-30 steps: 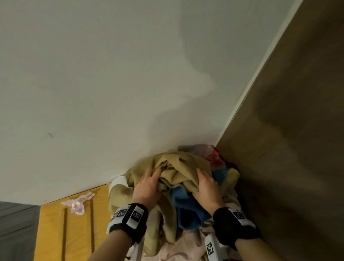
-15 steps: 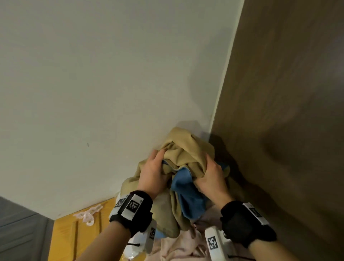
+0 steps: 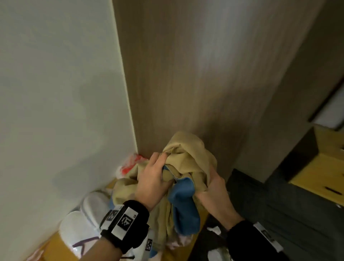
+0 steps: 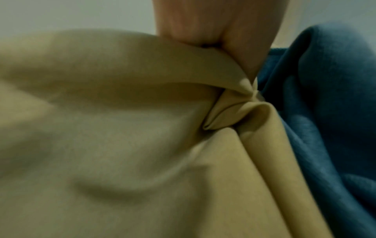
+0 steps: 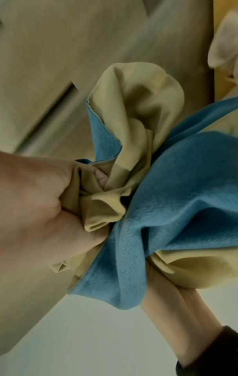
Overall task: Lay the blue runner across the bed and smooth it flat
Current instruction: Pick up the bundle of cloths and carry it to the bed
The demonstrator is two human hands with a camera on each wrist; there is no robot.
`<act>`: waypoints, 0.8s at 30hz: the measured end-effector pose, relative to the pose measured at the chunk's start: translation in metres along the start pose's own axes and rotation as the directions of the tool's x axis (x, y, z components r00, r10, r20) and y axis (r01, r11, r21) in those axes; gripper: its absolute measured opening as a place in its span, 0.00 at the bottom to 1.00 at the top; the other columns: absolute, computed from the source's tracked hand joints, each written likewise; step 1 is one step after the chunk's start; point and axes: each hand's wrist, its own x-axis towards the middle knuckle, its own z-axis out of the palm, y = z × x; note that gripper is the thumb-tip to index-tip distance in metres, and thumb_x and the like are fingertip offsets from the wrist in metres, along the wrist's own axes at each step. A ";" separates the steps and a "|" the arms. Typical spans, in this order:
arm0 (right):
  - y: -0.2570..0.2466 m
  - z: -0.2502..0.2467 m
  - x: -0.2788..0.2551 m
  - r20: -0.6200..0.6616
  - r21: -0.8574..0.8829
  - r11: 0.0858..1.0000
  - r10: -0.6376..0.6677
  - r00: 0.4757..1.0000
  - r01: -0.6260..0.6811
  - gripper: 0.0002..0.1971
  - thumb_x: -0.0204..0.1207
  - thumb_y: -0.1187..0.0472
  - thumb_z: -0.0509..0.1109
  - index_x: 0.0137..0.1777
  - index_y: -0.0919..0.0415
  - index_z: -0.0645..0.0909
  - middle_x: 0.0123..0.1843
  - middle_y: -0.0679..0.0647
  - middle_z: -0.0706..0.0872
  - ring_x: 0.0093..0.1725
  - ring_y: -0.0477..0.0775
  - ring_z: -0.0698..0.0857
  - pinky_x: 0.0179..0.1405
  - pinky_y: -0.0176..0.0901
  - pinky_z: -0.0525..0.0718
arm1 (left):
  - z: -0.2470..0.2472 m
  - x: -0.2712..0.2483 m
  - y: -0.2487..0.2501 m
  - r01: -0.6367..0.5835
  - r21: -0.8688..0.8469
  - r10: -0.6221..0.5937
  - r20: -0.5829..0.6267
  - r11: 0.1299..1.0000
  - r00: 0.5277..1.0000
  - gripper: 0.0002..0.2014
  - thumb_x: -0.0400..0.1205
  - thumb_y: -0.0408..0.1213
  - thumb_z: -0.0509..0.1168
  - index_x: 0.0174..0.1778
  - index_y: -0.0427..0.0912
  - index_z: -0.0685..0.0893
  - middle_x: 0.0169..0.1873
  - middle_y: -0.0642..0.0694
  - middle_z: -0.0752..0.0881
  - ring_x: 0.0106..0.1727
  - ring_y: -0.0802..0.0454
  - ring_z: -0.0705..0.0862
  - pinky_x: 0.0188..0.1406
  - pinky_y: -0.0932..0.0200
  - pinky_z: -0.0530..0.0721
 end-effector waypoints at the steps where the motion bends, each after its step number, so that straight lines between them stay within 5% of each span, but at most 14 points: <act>1: 0.004 -0.017 -0.016 -0.048 0.024 1.000 0.014 0.999 -0.013 0.30 0.68 0.68 0.75 0.66 0.44 0.73 0.51 0.37 0.83 0.54 0.43 0.85 0.49 0.29 0.81 | 0.010 -0.002 0.017 -0.050 -0.032 0.051 0.034 0.998 0.998 0.20 0.69 0.35 0.73 0.56 0.43 0.79 0.48 0.51 0.76 0.45 0.58 0.78 0.45 0.57 0.81; 3: 0.009 -0.052 -0.048 -0.156 0.052 0.998 0.044 0.987 -0.036 0.25 0.69 0.60 0.75 0.62 0.39 0.72 0.47 0.36 0.82 0.49 0.31 0.84 0.51 0.29 0.83 | 0.032 -0.005 0.053 -0.140 -0.085 0.148 0.099 0.986 0.984 0.22 0.68 0.32 0.74 0.57 0.44 0.79 0.48 0.54 0.74 0.45 0.61 0.76 0.43 0.67 0.76; 5: 0.013 -0.087 -0.079 -0.272 0.085 0.995 0.073 0.959 -0.051 0.20 0.68 0.41 0.72 0.56 0.48 0.74 0.45 0.36 0.80 0.46 0.21 0.81 0.50 0.24 0.79 | 0.057 -0.010 0.091 -0.194 -0.141 0.216 0.165 0.971 0.962 0.23 0.70 0.30 0.73 0.60 0.44 0.78 0.52 0.54 0.76 0.49 0.60 0.77 0.47 0.71 0.75; 9: 0.035 -0.164 -0.147 -0.487 0.081 0.989 0.146 0.861 -0.122 0.24 0.66 0.60 0.79 0.58 0.41 0.74 0.47 0.38 0.87 0.51 0.30 0.84 0.46 0.26 0.81 | 0.113 -0.026 0.171 -0.261 -0.289 0.343 0.285 0.921 0.895 0.22 0.71 0.29 0.72 0.60 0.46 0.78 0.54 0.51 0.79 0.52 0.56 0.80 0.53 0.62 0.81; 13: 0.062 -0.237 -0.222 -0.624 0.140 0.975 0.223 0.749 -0.174 0.27 0.62 0.49 0.78 0.61 0.41 0.73 0.51 0.34 0.87 0.52 0.33 0.86 0.46 0.25 0.82 | 0.184 -0.051 0.254 -0.335 -0.365 0.464 0.361 0.868 0.809 0.19 0.74 0.32 0.72 0.61 0.42 0.79 0.56 0.46 0.81 0.54 0.51 0.83 0.52 0.61 0.81; 16: 0.086 -0.289 -0.279 -0.709 0.129 0.968 0.241 0.663 -0.214 0.22 0.65 0.52 0.76 0.56 0.40 0.73 0.50 0.26 0.85 0.50 0.28 0.84 0.43 0.18 0.79 | 0.245 -0.080 0.317 -0.340 -0.410 0.511 0.444 0.846 0.736 0.22 0.74 0.30 0.71 0.65 0.39 0.77 0.60 0.43 0.80 0.59 0.49 0.82 0.55 0.62 0.78; 19: 0.113 -0.342 -0.336 -0.766 0.107 0.952 0.262 0.587 -0.286 0.23 0.65 0.47 0.74 0.59 0.46 0.72 0.47 0.33 0.85 0.52 0.21 0.80 0.45 0.14 0.75 | 0.305 -0.115 0.377 -0.335 -0.474 0.565 0.516 0.814 0.644 0.24 0.74 0.29 0.71 0.66 0.39 0.76 0.60 0.43 0.79 0.62 0.48 0.80 0.60 0.61 0.78; 22: 0.140 -0.393 -0.394 -0.791 0.113 0.922 0.309 0.529 -0.370 0.27 0.63 0.45 0.75 0.62 0.44 0.71 0.54 0.35 0.82 0.55 0.26 0.81 0.51 0.19 0.78 | 0.361 -0.153 0.433 -0.320 -0.484 0.572 0.573 0.814 0.587 0.25 0.75 0.31 0.70 0.69 0.41 0.74 0.61 0.43 0.79 0.63 0.47 0.80 0.62 0.56 0.79; 24: 0.156 -0.424 -0.432 -0.797 0.125 0.894 0.349 0.493 -0.430 0.27 0.65 0.49 0.76 0.65 0.45 0.72 0.58 0.40 0.83 0.58 0.35 0.82 0.58 0.33 0.81 | 0.393 -0.177 0.468 -0.310 -0.471 0.559 0.617 0.826 0.554 0.28 0.74 0.32 0.70 0.71 0.42 0.72 0.63 0.43 0.78 0.64 0.45 0.79 0.65 0.52 0.78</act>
